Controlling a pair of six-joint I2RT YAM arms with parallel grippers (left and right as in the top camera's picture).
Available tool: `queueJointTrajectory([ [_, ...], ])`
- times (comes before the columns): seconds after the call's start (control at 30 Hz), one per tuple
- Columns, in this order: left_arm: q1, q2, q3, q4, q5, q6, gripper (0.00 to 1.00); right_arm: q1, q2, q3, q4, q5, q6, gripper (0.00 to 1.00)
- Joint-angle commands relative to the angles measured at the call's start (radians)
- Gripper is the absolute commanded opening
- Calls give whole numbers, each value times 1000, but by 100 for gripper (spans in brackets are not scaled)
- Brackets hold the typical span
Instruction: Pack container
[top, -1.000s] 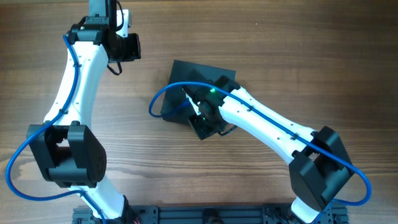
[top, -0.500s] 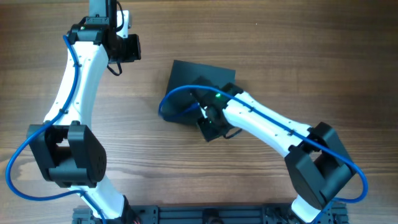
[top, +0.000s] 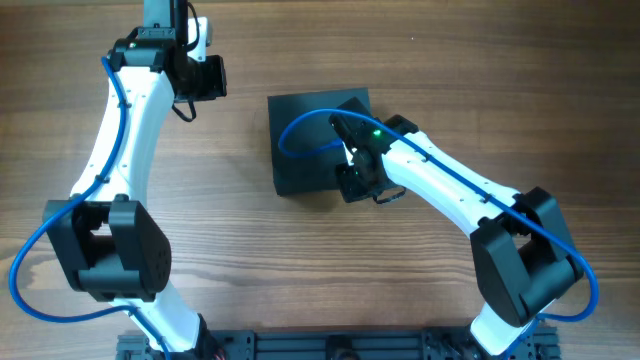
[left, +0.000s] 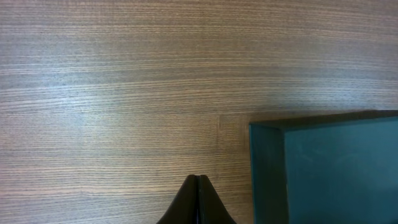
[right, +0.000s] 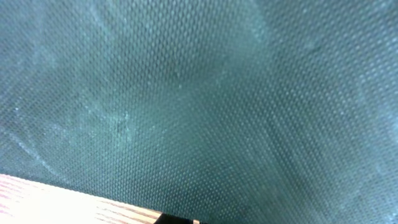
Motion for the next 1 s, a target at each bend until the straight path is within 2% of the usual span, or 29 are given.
queueJointTrajectory([
  [0.0,0,10,10,3,19,-9,4,-6,6,-3,6,29,8,5],
  [0.2,0,10,10,2,19,-9,4,-8,6,-3,6,15,8,5],
  [0.27,0,10,10,2,19,-9,5,2,5,-2,-15,-53,-25,6],
  [0.43,0,10,10,1,19,-9,9,50,-26,12,-67,-62,-13,6],
  [0.6,0,10,10,-3,19,-9,9,87,-168,34,-95,-59,6,6],
  [0.67,0,10,10,-9,19,-9,10,84,-236,35,-74,0,51,8],
  [0.73,0,10,10,-17,19,-9,23,66,-298,35,-27,110,103,11],
  [0.77,0,10,10,-17,19,-9,27,50,-327,35,8,150,105,18],
  [0.8,0,9,10,-16,19,-10,33,29,-353,35,47,179,101,43],
  [0.83,0,6,10,-16,19,-10,48,2,-377,37,85,203,97,71],
  [0.87,0,3,10,-15,19,-10,66,-29,-395,43,114,221,94,83],
  [0.9,0,-1,11,-11,19,-9,79,-62,-407,50,135,224,79,94],
  [0.93,1,-6,14,-7,19,-9,92,-111,-417,66,151,223,55,99],
  [0.97,3,-9,21,-2,14,-9,99,-151,-418,82,156,224,34,100],
])
